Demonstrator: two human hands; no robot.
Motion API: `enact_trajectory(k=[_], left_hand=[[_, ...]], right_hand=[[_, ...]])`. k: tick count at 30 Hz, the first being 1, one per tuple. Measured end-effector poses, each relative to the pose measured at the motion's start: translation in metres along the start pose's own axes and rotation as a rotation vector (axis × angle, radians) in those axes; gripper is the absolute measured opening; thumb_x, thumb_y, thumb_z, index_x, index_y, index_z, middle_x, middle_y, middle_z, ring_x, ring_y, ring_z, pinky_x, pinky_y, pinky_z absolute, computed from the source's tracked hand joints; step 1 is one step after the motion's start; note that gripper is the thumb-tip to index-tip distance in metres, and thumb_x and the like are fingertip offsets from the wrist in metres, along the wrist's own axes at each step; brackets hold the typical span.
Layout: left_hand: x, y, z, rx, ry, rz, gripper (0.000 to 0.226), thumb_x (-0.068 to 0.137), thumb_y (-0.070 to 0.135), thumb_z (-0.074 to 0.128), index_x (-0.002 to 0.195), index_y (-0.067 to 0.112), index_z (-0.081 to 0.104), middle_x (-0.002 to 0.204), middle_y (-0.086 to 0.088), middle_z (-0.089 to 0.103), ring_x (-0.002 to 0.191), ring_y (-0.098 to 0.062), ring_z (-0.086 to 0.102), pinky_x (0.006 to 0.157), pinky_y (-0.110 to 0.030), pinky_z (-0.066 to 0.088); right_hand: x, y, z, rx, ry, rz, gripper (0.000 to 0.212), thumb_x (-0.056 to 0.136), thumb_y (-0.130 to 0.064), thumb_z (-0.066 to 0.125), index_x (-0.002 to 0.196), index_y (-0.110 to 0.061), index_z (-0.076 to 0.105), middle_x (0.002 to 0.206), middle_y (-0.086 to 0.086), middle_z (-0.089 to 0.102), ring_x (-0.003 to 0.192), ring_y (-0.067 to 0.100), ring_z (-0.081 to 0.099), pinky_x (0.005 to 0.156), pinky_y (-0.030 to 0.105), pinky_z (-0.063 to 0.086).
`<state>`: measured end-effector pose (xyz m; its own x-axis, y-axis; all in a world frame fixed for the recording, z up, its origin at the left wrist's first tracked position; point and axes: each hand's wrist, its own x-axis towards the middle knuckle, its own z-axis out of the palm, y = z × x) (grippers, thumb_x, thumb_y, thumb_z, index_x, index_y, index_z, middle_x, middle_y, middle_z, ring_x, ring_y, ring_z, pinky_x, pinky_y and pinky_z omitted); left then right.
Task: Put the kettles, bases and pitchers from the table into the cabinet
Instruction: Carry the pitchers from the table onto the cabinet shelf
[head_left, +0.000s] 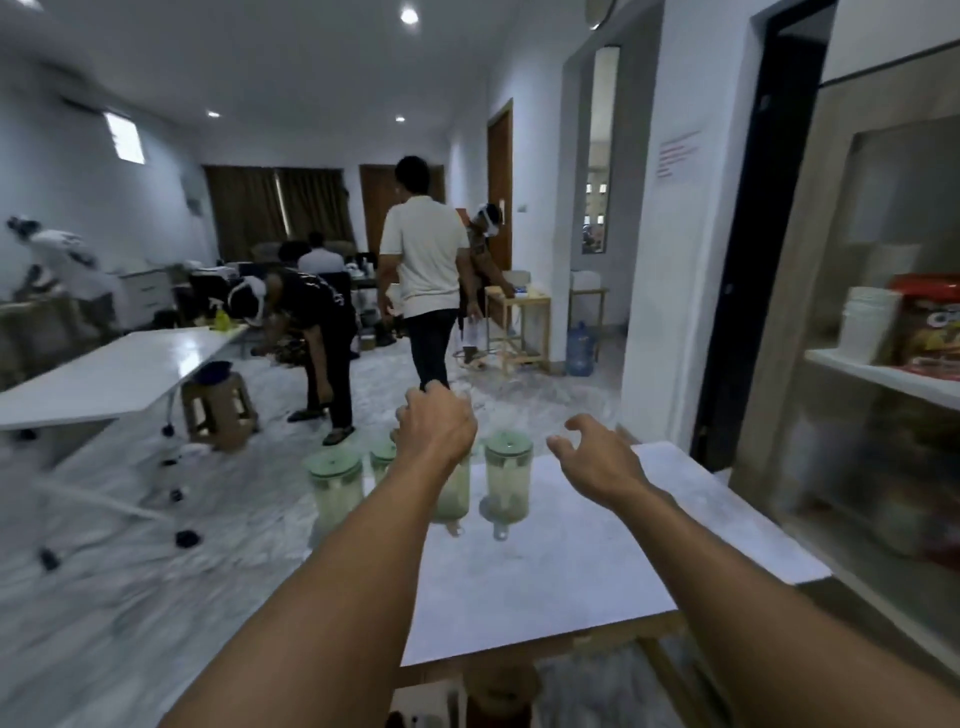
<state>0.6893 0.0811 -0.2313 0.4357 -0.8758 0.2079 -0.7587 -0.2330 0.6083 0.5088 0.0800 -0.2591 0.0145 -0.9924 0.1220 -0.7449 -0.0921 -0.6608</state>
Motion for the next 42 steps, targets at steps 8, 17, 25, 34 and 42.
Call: enact_trajectory(k=[8, 17, 25, 34, 42], left_hand=[[0.071, -0.154, 0.008, 0.036, -0.007, -0.279, 0.042, 0.100, 0.032, 0.043, 0.129, 0.002, 0.051, 0.139, -0.021, 0.047, 0.126, -0.039, 0.048, 0.103, -0.046, 0.043], [0.173, -0.254, 0.056, -0.065, -0.009, -0.572, 0.051, 0.093, 0.037, 0.057, 0.130, 0.003, 0.049, 0.135, -0.020, 0.051, 0.122, -0.039, 0.052, 0.093, -0.042, 0.046], [0.217, -0.286, 0.116, -0.248, -0.090, -0.739, 0.066, 0.083, 0.044, 0.071, 0.132, 0.004, 0.051, 0.132, -0.016, 0.060, 0.121, -0.034, 0.057, 0.090, -0.034, 0.046], [0.234, -0.300, 0.125, -0.485, -0.111, -0.666, 0.028, 0.086, 0.035, 0.069, 0.095, 0.010, 0.075, 0.097, -0.012, 0.076, 0.092, -0.030, 0.070, 0.085, -0.038, 0.055], [0.244, -0.265, 0.029, -0.708, -0.079, -0.423, 0.043, 0.094, 0.048, 0.053, 0.088, 0.008, 0.066, 0.078, -0.006, 0.071, 0.067, -0.019, 0.066, 0.062, -0.029, 0.044]], right_hand=[[0.057, -0.063, 0.149, -0.049, -0.242, -0.053, 0.052, 0.097, -0.043, 0.048, 0.140, -0.015, 0.046, 0.143, 0.015, 0.055, 0.128, 0.035, 0.053, 0.098, 0.039, 0.044], [0.172, -0.084, 0.297, 0.051, -0.466, 0.066, 0.034, 0.097, -0.040, 0.052, 0.110, -0.010, 0.059, 0.117, 0.015, 0.066, 0.109, 0.034, 0.061, 0.078, 0.031, 0.039], [0.225, -0.083, 0.378, 0.240, -0.482, 0.312, 0.065, 0.073, -0.063, 0.068, 0.110, -0.009, 0.070, 0.109, 0.013, 0.073, 0.101, 0.034, 0.068, 0.087, 0.039, 0.054], [0.232, -0.087, 0.399, 0.512, -0.444, 0.389, 0.034, 0.088, -0.036, 0.069, 0.107, -0.008, 0.070, 0.103, 0.008, 0.074, 0.099, 0.028, 0.067, 0.090, 0.037, 0.052], [0.180, -0.154, 0.317, 0.733, -0.204, 0.372, 0.040, 0.098, -0.044, 0.053, 0.108, -0.007, 0.064, 0.099, 0.010, 0.073, 0.086, 0.025, 0.071, 0.061, 0.029, 0.042]])
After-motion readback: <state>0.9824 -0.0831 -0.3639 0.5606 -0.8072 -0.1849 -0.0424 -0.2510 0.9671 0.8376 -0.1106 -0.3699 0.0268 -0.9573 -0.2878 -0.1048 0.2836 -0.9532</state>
